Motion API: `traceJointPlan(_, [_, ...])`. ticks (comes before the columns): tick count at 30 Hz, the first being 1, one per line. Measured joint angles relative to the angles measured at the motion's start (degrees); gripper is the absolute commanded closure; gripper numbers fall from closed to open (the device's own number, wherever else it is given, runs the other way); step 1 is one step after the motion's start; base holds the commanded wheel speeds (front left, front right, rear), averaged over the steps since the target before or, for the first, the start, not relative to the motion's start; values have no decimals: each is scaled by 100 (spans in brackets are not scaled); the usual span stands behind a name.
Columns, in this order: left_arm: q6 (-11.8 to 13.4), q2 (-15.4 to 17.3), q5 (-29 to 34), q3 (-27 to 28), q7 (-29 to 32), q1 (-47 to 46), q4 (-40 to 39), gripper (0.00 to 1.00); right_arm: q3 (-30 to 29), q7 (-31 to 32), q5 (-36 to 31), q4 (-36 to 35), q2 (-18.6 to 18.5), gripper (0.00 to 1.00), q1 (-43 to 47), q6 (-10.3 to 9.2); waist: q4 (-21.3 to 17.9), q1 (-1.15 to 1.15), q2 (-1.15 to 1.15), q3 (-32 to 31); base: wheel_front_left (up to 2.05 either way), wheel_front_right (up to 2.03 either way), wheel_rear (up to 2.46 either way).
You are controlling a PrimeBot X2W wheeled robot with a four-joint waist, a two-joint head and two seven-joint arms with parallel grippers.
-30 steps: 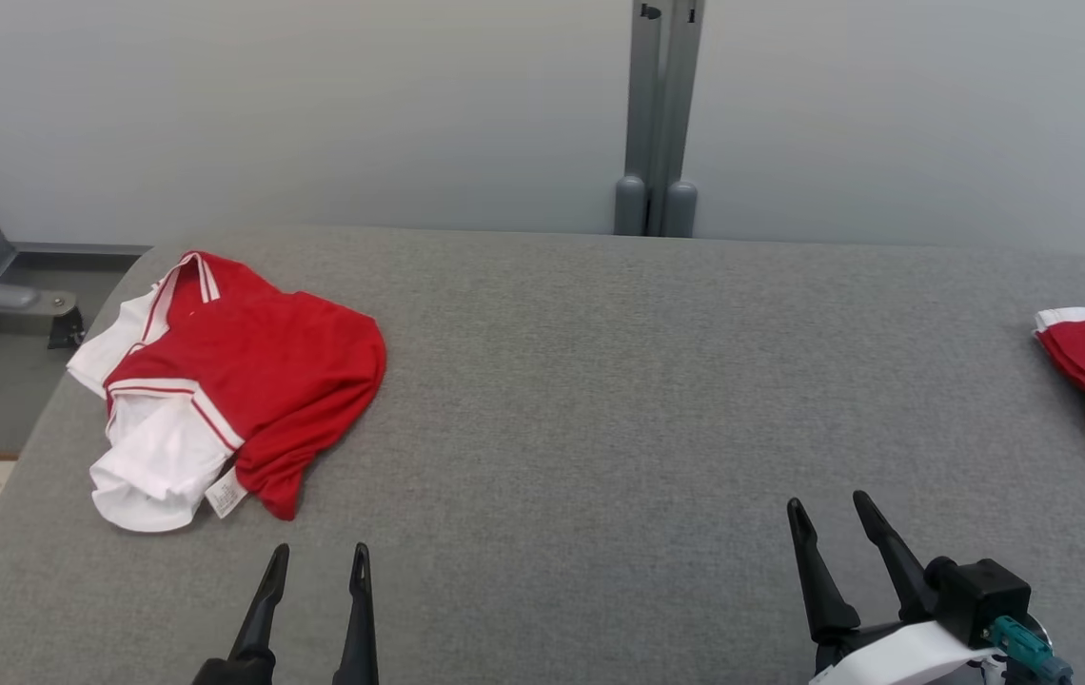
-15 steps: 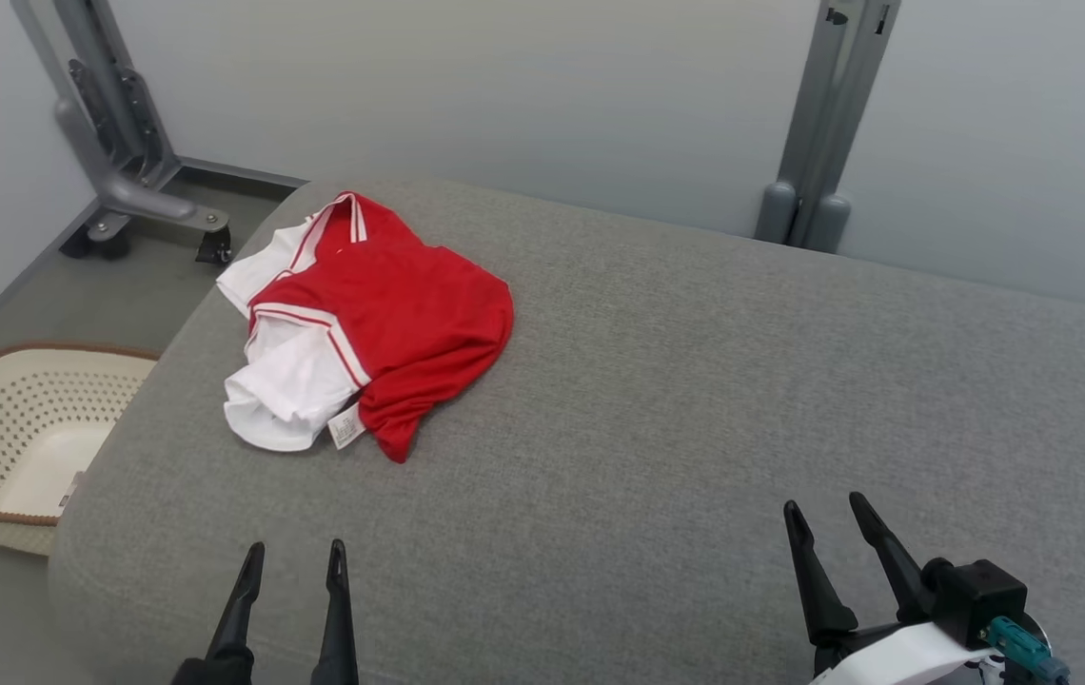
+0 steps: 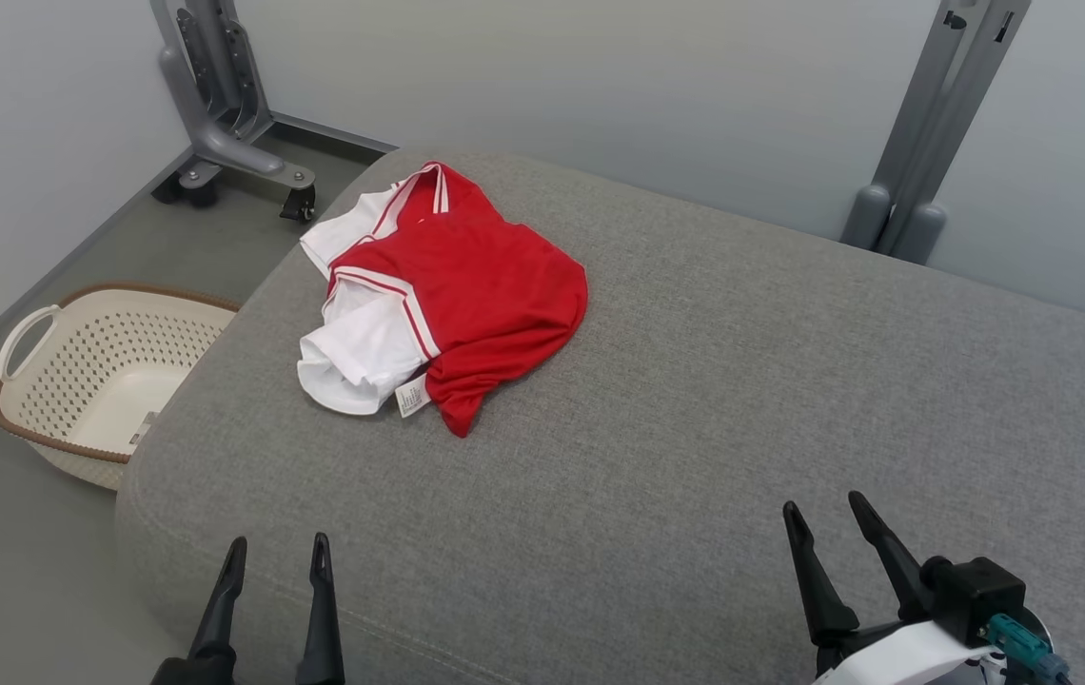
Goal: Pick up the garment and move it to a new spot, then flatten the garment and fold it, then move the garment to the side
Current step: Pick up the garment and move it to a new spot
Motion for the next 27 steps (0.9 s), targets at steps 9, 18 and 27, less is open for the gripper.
traceJointPlan(9, [-227,43,196,243,1,-444,-115,0,-98,0,-40,-113,-194,0,-20,0,57,0,0,210,0,0,0])
traceJointPlan(18, [-692,716,97,445,42,-2540,494,0,-231,0,-124,-336,-795,0,-479,0,-102,0,0,932,0,0,0])
traceJointPlan(27, [-792,1221,-937,-153,1087,-5082,2319,0,-241,0,-157,-539,-1351,0,-943,0,-366,0,0,1845,0,0,0])
